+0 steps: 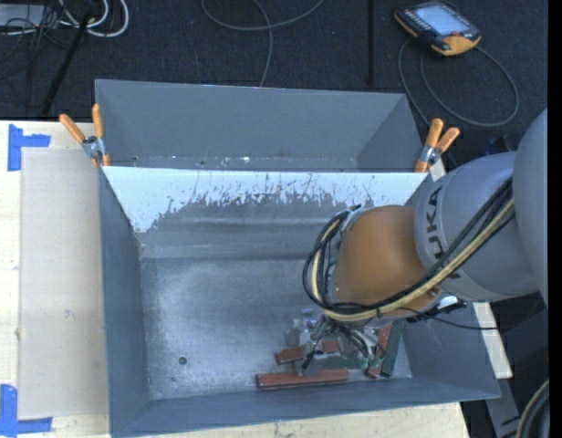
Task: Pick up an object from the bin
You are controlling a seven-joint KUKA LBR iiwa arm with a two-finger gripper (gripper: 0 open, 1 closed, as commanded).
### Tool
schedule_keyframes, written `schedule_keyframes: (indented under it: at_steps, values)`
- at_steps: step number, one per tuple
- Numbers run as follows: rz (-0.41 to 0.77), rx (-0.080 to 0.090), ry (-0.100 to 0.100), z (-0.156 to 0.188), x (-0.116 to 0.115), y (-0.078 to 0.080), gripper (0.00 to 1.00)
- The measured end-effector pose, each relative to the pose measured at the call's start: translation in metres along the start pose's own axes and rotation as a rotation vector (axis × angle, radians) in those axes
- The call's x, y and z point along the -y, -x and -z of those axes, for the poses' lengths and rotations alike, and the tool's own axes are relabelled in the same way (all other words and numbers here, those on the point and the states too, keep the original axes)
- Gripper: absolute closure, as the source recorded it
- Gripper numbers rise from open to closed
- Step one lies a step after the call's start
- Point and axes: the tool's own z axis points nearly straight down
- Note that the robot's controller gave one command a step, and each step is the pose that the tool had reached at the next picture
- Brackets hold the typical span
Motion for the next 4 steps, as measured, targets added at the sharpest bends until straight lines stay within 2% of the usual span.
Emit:
schedule_keyframes:
  at_steps: [1, 2, 3, 4]
  values:
    - [-0.001, -0.006, 0.0, 0.053, 0.011, 0.002, 1.0]
    - [-0.002, 0.0, -0.001, 0.067, 0.013, 0.002, 1.0]
    - [0.104, 0.002, -0.001, 0.064, -0.012, 0.0, 1.0]
    - [0.181, -0.005, 0.001, 0.062, -0.018, -0.001, 1.0]
